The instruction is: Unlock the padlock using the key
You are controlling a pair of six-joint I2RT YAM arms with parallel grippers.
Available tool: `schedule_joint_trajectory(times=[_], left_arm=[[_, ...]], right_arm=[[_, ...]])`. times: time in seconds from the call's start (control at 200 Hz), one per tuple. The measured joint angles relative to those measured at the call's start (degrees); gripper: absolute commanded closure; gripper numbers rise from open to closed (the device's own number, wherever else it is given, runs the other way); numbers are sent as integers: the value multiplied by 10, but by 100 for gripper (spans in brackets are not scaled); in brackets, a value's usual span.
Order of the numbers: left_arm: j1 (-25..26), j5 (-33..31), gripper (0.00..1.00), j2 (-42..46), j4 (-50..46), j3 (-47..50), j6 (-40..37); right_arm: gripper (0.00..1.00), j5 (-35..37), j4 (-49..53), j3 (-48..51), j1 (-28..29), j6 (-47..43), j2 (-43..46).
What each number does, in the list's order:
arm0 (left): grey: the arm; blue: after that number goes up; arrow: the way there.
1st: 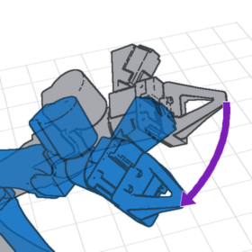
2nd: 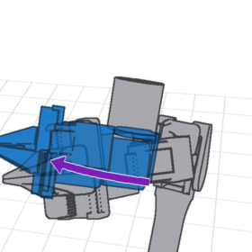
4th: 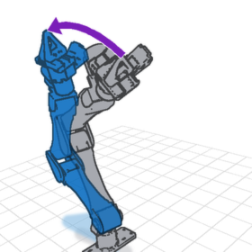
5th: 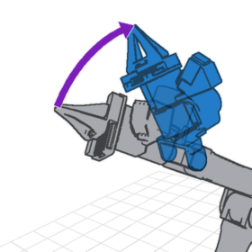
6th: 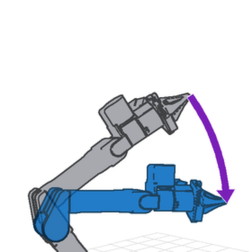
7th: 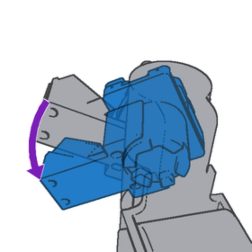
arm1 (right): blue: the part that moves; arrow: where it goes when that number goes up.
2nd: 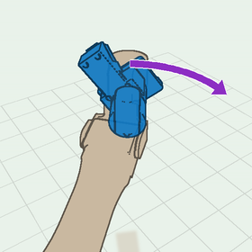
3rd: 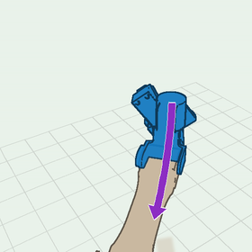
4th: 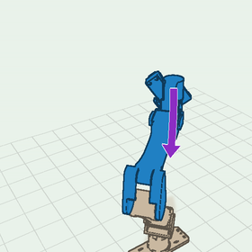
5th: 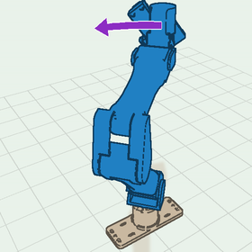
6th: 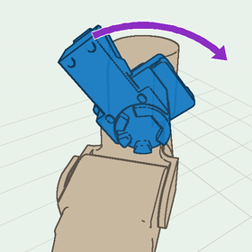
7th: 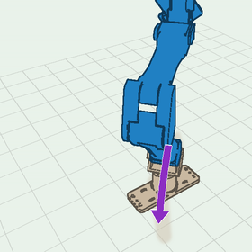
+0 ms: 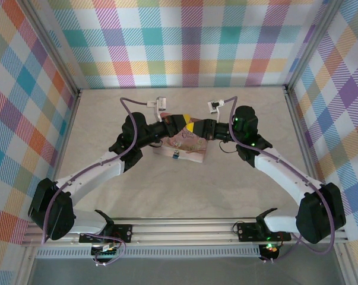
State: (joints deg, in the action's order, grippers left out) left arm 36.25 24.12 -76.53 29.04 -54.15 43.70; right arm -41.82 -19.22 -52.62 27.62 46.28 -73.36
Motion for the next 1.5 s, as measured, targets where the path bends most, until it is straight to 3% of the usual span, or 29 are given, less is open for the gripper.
schedule_joint_trajectory(times=[0.225,0.41,0.53,0.625,0.795,0.94,1.075,1.345,1.5], left_arm=[[0,-7,100,0,0,0,0],[0,-8,100,0,-4,2,0],[0,-9,87,3,-12,6,-2],[0,-19,62,16,-36,8,-18],[-9,-51,45,80,-103,14,-51],[-19,-77,35,136,-175,23,-89],[-20,-97,33,169,-240,57,-119],[-21,-121,28,178,-322,186,-139],[-21,-121,19,171,-322,215,-157]], right_arm=[[100,9,7,0,0,-4,1],[100,22,29,0,0,-21,8],[100,28,63,-6,0,-46,12],[100,39,106,-17,2,-79,16],[100,70,210,-44,2,-168,16],[100,104,283,-61,2,-246,1],[100,121,319,-65,2,-291,-53],[100,111,323,-80,2,-294,-178],[100,108,322,-122,2,-292,-230]])
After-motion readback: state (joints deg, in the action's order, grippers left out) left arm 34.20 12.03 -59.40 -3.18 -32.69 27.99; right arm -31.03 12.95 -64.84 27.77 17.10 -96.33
